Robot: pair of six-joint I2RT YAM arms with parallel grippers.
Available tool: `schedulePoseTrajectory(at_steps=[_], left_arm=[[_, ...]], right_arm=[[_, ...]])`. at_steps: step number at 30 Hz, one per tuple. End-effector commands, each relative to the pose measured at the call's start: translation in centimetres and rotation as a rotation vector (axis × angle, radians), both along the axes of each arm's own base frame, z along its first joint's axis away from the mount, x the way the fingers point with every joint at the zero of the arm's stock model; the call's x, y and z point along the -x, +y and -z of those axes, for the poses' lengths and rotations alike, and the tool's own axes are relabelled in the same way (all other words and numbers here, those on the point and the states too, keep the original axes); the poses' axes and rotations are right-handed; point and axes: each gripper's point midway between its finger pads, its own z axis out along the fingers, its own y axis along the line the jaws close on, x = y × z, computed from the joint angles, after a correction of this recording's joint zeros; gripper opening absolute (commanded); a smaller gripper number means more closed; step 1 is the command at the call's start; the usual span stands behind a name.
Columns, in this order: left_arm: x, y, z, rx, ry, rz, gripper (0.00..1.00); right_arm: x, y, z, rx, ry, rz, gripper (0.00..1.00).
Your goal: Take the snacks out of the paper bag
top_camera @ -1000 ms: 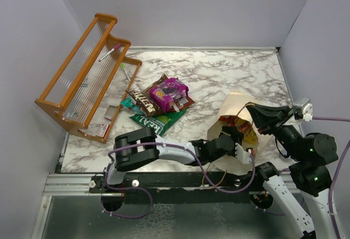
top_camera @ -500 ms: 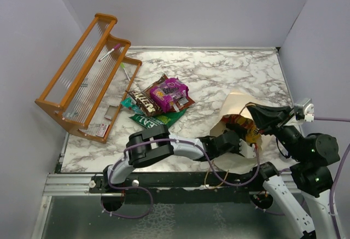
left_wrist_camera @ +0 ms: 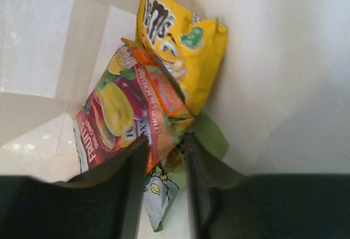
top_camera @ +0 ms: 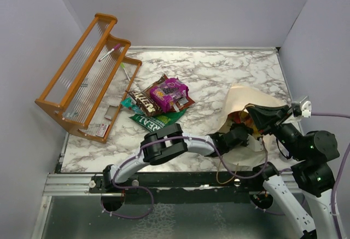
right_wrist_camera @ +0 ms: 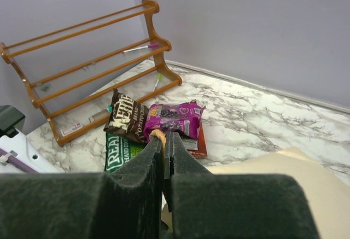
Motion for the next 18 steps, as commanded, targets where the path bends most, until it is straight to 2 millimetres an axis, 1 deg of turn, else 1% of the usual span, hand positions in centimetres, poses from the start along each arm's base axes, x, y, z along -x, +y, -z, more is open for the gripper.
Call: schedulePoseTrajectory(at_steps=[1,2,3,5,9,14,18], left_arm=[[-2.5,1.0,-0.6,-0.044,-0.086,-0.086,0.22],[-2.7,1.2,-1.2,-0.037,-0.105,-0.099,0.14],[-2.9,1.4,-2.1,-0.019,-0.122,-0.115,0.08],[-3.0,2.0,-3.6,0.017,-0.137,-0.135,0.0],[-2.4,2.7,-7.6,0.124,-0.112,-0.139,0.0],[-0.5,3.7,-11.3,0.229,-0.028,-0.113,0.0],[1.0,5.0,-11.5,0.249,0.032,-0.112,0.0]], right_arm=[[2.1,-0.3,-3.6,-0.042,-0.089,-0.027,0.02],[2.2,-0.3,-3.7,-0.043,-0.09,-0.025,0.02],[2.3,-0.4,-3.7,-0.043,-0.092,-0.021,0.02],[2.3,-0.6,-3.6,-0.043,-0.095,-0.013,0.02],[1.9,-0.6,-3.2,-0.027,-0.087,-0.002,0.03],[1.4,-0.9,-2.8,-0.013,-0.089,0.021,0.02],[1.2,-1.0,-2.6,0.001,-0.093,0.034,0.02]])
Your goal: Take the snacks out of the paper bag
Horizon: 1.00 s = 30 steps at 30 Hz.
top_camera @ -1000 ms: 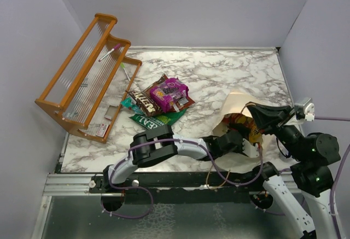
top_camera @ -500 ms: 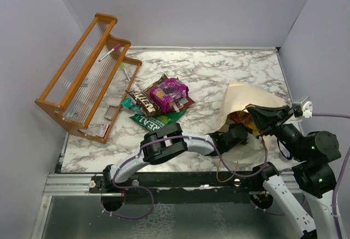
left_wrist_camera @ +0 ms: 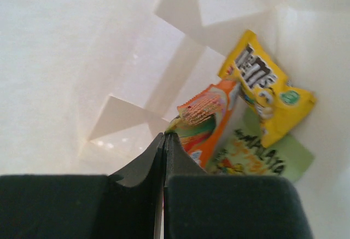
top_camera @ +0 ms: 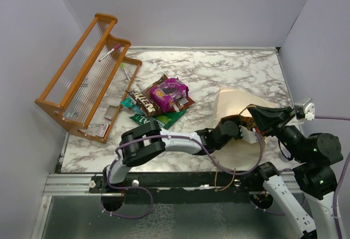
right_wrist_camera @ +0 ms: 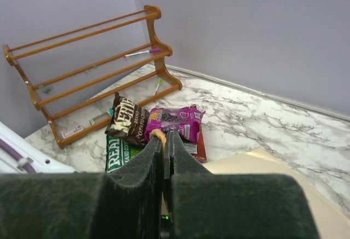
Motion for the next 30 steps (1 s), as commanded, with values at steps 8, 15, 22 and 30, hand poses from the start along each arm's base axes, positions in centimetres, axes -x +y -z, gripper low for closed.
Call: schedulePoseTrajectory(at_steps=[8,15,22,30], left_arm=[[5.8,0.8,-6.4,0.191,0.133,0.087,0.0],[11.6,2.0,-9.9,0.243,0.124,0.215,0.0],[12.9,5.2,-13.4,0.367,0.179,0.15,0.0],[12.1,4.8,-10.8,0.31,0.198,0.081,0.0]], right_arm=[[0.5,-0.9,-1.6,-0.005,-0.074,0.039,0.02],[0.3,-0.8,-1.4,-0.005,-0.067,0.037,0.02],[0.1,-0.9,-1.3,-0.004,-0.067,0.048,0.02],[0.2,-0.6,-1.4,-0.011,-0.065,0.028,0.02]])
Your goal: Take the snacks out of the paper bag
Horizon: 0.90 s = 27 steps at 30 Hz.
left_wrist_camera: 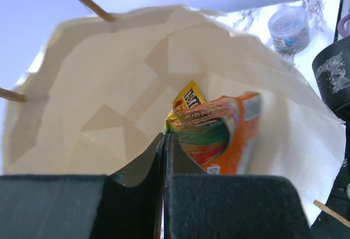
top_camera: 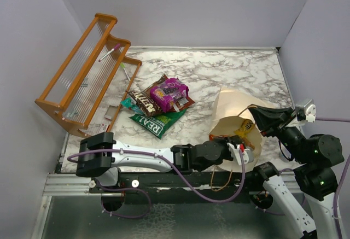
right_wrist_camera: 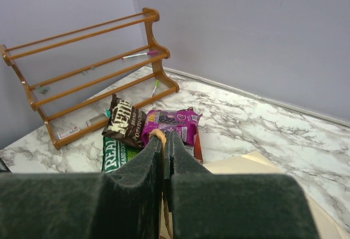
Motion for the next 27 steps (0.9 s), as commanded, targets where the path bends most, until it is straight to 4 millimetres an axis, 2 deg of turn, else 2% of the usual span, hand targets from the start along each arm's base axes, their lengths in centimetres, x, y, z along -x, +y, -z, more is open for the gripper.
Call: schedulePoseTrajectory(at_steps=[1,8,10,16,18,27], left_arm=[[-1.4,-0.5,1.1,-0.008,0.013,-0.092,0.0],[-2.8,-2.4,4.1,-0.103,-0.041,-0.156,0.0],[-2.6,-2.9,5.5,-0.163,-0.042,-0.137,0.0],[0.8,-4.4,9.9,-0.3,0.092,0.056,0.0],[1.2,-4.3,10.9,-0.326,0.116,0.066,0.0],[-0.2,-3.6,12.8,-0.379,0.078,-0.009,0.31]], right_arm=[[0.2,-0.2,-1.2,-0.02,-0.041,0.007,0.02],[0.5,-0.5,-1.5,-0.024,-0.048,0.014,0.02],[0.6,-0.6,-1.5,-0.02,-0.048,0.02,0.02],[0.4,-0.7,-1.2,-0.013,-0.048,0.029,0.02],[0.4,-0.7,-1.2,-0.014,-0.048,0.028,0.02],[0.3,-0.7,-1.2,-0.011,-0.047,0.031,0.02]])
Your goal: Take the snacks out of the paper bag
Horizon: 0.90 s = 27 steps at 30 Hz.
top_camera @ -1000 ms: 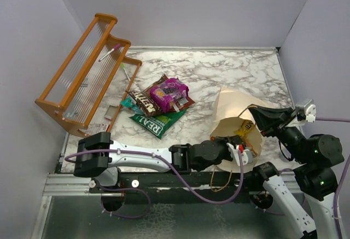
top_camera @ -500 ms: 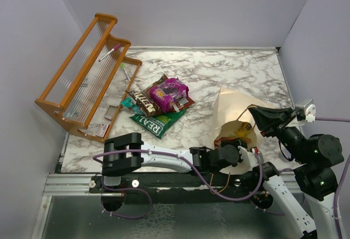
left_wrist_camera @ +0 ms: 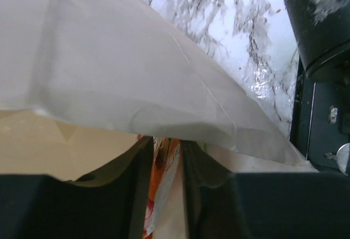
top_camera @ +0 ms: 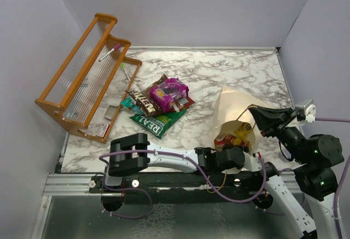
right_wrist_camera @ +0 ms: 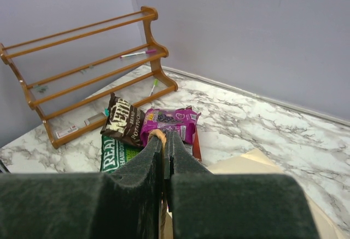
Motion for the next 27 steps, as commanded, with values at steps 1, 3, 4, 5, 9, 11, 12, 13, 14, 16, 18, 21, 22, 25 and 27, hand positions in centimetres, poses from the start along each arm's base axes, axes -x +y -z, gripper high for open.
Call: schedulePoseTrajectory(at_steps=[1,3,4,5,9,11,12,13,14,16,18,21,22,25,27], left_arm=[[-1.0,0.3,1.5,-0.038,-0.026,-0.05,0.36],[-1.7,0.7,1.6,-0.034,-0.046,-0.082,0.39],[-2.0,0.8,1.6,-0.024,-0.048,-0.089,0.41],[-2.3,0.8,1.5,-0.009,-0.049,-0.098,0.43],[-3.3,1.0,1.7,0.008,-0.036,-0.102,0.41],[-3.4,0.9,1.5,0.005,-0.033,-0.095,0.3],[-3.3,0.9,1.3,0.0,-0.035,-0.089,0.24],[-3.1,0.9,1.1,-0.007,-0.03,-0.076,0.19],[-2.8,0.9,0.7,-0.008,-0.02,-0.062,0.14],[-2.0,1.0,-0.6,0.017,0.008,-0.022,0.05],[-1.4,1.5,-1.9,0.044,0.024,-0.004,0.0],[-1.0,2.5,-4.3,0.088,0.046,-0.013,0.0],[-1.0,2.8,-4.8,0.095,0.056,-0.017,0.0],[-0.4,4.0,-8.4,0.16,0.082,-0.013,0.0],[0.1,4.7,-10.1,0.192,0.101,0.005,0.0]], right_arm=[[0.4,-0.6,-1.5,-0.017,-0.053,0.024,0.02],[0.4,-0.6,-1.6,-0.016,-0.055,0.025,0.03],[0.5,-0.6,-1.7,-0.016,-0.058,0.024,0.02],[0.5,-0.6,-1.8,-0.015,-0.058,0.025,0.02],[0.6,-0.6,-2.3,-0.016,-0.066,0.021,0.02],[0.7,-0.6,-2.4,-0.014,-0.068,0.019,0.02],[0.6,-0.6,-2.4,-0.011,-0.066,0.02,0.03],[0.6,-0.6,-2.4,-0.01,-0.065,0.022,0.02],[0.6,-0.7,-2.4,-0.009,-0.064,0.026,0.02],[0.6,-0.8,-2.3,-0.01,-0.065,0.036,0.02],[0.5,-0.9,-2.2,-0.013,-0.067,0.038,0.02],[0.3,-0.7,-1.9,-0.014,-0.065,0.034,0.02],[0.2,-0.7,-1.9,-0.015,-0.065,0.035,0.02],[-0.1,-0.7,-1.4,-0.017,-0.059,0.04,0.02],[-0.3,-0.7,-1.3,-0.021,-0.055,0.043,0.02]])
